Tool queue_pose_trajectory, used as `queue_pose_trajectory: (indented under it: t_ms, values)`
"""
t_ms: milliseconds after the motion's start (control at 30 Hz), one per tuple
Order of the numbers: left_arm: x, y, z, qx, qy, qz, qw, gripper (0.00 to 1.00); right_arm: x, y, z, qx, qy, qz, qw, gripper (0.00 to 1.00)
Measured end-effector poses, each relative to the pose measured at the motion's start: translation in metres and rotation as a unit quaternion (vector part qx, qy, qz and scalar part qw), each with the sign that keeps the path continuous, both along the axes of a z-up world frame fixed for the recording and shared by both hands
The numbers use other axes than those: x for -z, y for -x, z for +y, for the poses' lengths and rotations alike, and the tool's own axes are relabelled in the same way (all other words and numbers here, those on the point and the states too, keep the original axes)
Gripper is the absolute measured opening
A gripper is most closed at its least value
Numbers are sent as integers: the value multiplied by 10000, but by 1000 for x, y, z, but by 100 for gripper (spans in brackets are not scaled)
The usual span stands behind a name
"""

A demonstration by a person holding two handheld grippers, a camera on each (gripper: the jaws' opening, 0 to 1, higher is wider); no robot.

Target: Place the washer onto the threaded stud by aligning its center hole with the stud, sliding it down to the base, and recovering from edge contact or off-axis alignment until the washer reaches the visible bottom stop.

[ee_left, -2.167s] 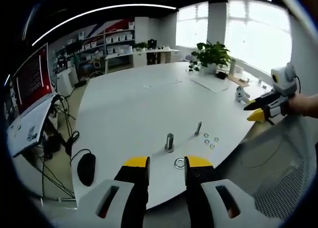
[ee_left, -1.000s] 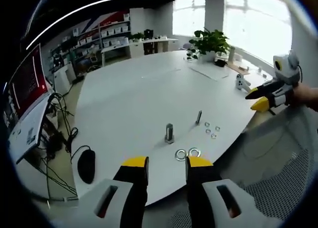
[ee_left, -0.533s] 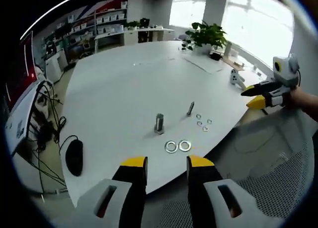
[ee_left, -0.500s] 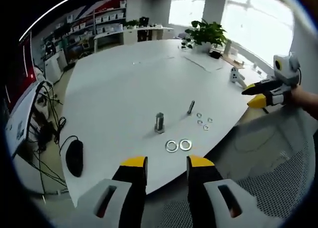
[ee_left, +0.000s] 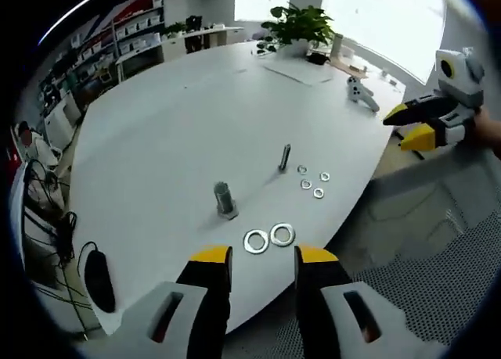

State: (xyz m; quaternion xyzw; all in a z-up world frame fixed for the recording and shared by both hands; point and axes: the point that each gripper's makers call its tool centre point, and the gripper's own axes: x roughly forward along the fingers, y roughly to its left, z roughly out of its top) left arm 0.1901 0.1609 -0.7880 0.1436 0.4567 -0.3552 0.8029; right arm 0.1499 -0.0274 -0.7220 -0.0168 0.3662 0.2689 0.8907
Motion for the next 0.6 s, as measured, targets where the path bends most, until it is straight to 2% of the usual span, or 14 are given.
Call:
queue_pose_trajectory:
  t_ms: [33, 233, 333, 600]
  values:
    - [8, 1, 1, -1, -75, 131, 9999, 30, 0, 0, 1, -18, -12, 2, 10000, 37]
    - [30, -5, 0, 72, -290, 249, 9992, 33, -1, 1, 2, -45, -31, -9, 10000, 37]
    - [43, -7, 0, 181, -513, 392, 9978, 34, -1, 0, 2, -26, -45, -15, 10000, 37]
    - [61, -12, -9, 620, -893, 482, 9929, 34, 0, 1, 4, -108, -49, -2, 9999, 37]
